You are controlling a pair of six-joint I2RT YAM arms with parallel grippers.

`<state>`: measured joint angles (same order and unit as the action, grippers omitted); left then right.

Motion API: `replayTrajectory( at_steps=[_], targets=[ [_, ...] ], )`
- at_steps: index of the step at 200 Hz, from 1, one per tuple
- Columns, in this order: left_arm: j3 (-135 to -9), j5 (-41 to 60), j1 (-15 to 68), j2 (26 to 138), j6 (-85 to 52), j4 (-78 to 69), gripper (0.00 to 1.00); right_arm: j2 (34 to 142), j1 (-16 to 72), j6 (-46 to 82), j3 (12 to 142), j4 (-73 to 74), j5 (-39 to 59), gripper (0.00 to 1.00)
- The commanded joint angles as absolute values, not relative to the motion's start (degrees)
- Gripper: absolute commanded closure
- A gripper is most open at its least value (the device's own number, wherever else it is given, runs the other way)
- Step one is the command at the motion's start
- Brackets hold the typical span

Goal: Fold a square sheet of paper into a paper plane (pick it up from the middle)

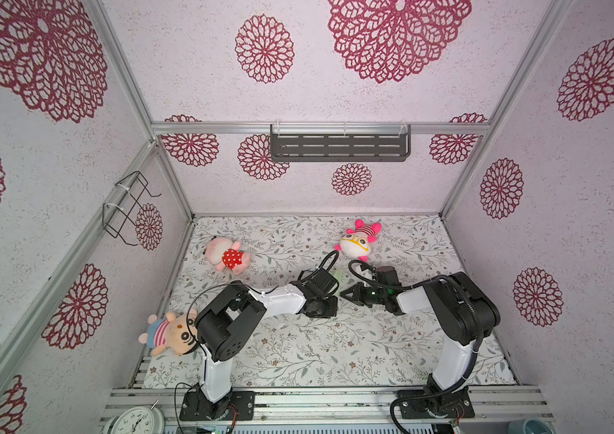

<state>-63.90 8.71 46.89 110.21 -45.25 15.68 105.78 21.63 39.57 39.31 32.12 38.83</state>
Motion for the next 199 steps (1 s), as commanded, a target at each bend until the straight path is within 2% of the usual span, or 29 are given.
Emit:
replayTrajectory(
  at_steps=[1,55,101,199],
  targets=[
    [-61.08,7.03,47.63,113.46,-45.37,21.53,1.0,101.28,22.95,36.6,39.14,34.21,39.76,0.95],
    [-60.72,6.86,47.63,113.25,-45.55,21.73,1.0,106.5,24.7,40.16,42.29,36.82,39.54,0.95],
    [-60.21,7.4,47.57,113.19,-45.79,21.18,1.0,109.43,24.62,40.3,47.24,33.24,35.74,0.95],
    [-59.46,7.56,47.59,113.41,-46.42,20.82,1.0,109.87,22.85,38.52,48.09,29.54,30.52,0.95]
  ],
)
